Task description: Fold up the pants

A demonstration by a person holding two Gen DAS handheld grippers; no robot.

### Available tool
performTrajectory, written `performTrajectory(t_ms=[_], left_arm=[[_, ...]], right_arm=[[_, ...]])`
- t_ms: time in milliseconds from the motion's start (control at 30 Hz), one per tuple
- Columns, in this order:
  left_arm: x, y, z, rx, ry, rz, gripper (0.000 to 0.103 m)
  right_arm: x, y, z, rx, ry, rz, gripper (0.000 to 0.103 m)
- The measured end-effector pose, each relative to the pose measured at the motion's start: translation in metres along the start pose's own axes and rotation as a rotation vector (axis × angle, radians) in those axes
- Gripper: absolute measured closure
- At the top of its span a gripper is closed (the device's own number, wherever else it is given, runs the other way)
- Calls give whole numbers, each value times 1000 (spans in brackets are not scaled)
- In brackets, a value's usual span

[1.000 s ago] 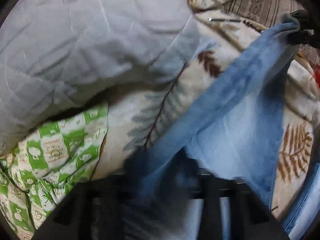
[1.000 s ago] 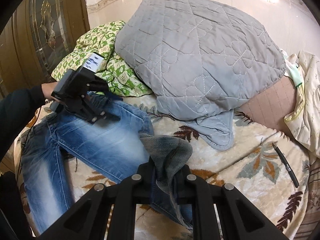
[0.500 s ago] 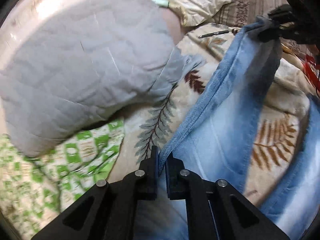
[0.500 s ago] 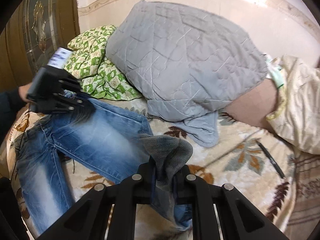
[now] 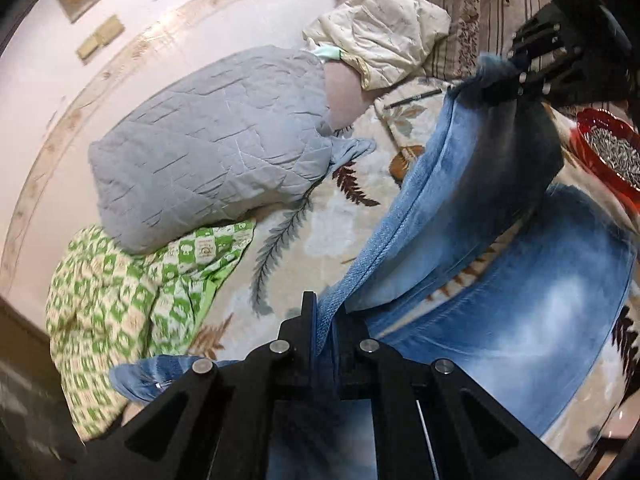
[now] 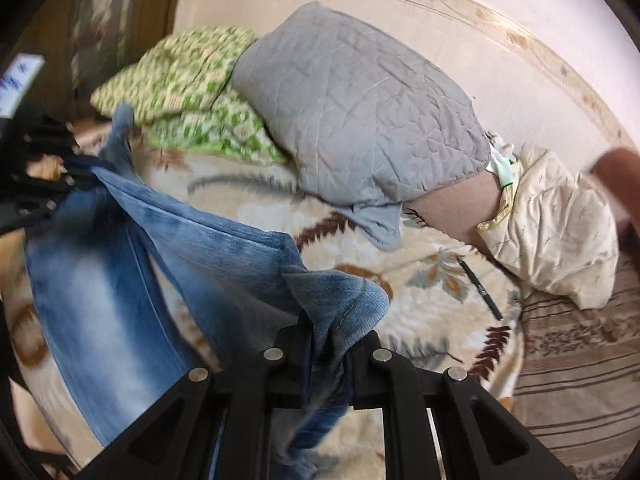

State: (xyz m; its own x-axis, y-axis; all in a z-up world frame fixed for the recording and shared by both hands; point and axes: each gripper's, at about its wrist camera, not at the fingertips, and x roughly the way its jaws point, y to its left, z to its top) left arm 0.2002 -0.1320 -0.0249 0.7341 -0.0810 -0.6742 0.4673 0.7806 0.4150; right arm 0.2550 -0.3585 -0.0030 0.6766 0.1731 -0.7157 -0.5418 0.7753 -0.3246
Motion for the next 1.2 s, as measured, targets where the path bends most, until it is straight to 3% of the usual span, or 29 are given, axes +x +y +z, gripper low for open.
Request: performTrajectory(t_ms=[100, 300, 467, 600, 867, 1200], left_arm=[[-6, -5, -4, -70, 6, -28, 97], [-24, -27, -18, -84, -5, -31, 97], [-51, -41, -31, -79, -29, -10, 97], [-68, -60, -53, -94, -57, -6, 97], [-53, -100, -95, -48, -37, -55, 97], [-34, -117, -121, -95, 29, -104, 97]], right_arm=[[1, -2, -11, -8, -22, -6, 90], [-12, -7, -32, 37, -70, 87, 90], [-45, 11, -58, -32, -84, 120, 90], [-67, 35, -86, -115, -96, 100, 90], [-63, 74, -138, -162, -9, 118, 90], [-69, 87, -157, -129, 31, 149, 90]])
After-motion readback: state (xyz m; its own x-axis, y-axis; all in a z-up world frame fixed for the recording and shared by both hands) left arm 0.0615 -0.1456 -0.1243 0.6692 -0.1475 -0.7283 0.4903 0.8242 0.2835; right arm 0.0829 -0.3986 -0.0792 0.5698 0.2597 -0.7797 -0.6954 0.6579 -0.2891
